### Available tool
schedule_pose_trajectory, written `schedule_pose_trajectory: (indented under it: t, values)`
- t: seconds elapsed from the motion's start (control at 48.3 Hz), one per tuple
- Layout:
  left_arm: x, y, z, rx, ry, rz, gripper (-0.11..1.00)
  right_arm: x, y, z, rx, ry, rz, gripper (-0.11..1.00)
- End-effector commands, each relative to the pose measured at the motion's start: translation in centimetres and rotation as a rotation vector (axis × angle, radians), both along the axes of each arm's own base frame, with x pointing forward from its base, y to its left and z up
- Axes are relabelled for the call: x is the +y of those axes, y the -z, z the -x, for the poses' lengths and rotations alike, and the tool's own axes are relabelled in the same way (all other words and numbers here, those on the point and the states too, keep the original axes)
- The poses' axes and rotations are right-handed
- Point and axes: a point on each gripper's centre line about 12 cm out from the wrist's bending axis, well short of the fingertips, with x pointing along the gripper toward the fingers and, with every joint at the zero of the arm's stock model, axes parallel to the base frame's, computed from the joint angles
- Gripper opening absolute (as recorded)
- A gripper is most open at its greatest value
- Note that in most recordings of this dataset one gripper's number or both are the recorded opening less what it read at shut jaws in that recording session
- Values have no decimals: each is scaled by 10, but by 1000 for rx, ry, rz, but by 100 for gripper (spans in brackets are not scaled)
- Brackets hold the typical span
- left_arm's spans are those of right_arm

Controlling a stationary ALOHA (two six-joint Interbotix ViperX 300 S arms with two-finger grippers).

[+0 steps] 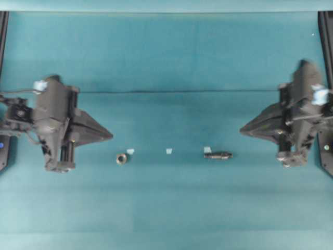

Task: Insert the washer onto the shaft with both hands.
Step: 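Move left gripper over the silver washer and right gripper over the shaft, then lower both grippers, opening them around the washer and the shaft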

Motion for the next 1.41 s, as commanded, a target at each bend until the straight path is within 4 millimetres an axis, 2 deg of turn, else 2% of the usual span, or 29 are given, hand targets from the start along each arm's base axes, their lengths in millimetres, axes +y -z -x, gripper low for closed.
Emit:
schedule_pose_trajectory:
  t: [0.0,0.29,0.538,0.662,0.973,1.387]
  values:
    - [-1,-4,-7,43,3,-4,2,1,-2,-12,26,-4,-6,-9]
    - [-1,10,-21,201,6,-14,2,4,21,-37,264,-69,63,-9]
    - [-2,31,-26,363,9,-22,2,9,38,-46,369,-127,103,-9]
    - [-3,37,-32,392,16,-30,2,14,52,-48,417,-172,126,-9]
    - [-4,49,-39,425,36,-48,2,18,67,-56,475,-232,164,-9]
    - [-3,48,-40,409,30,-44,2,18,71,-66,509,-274,197,-8]
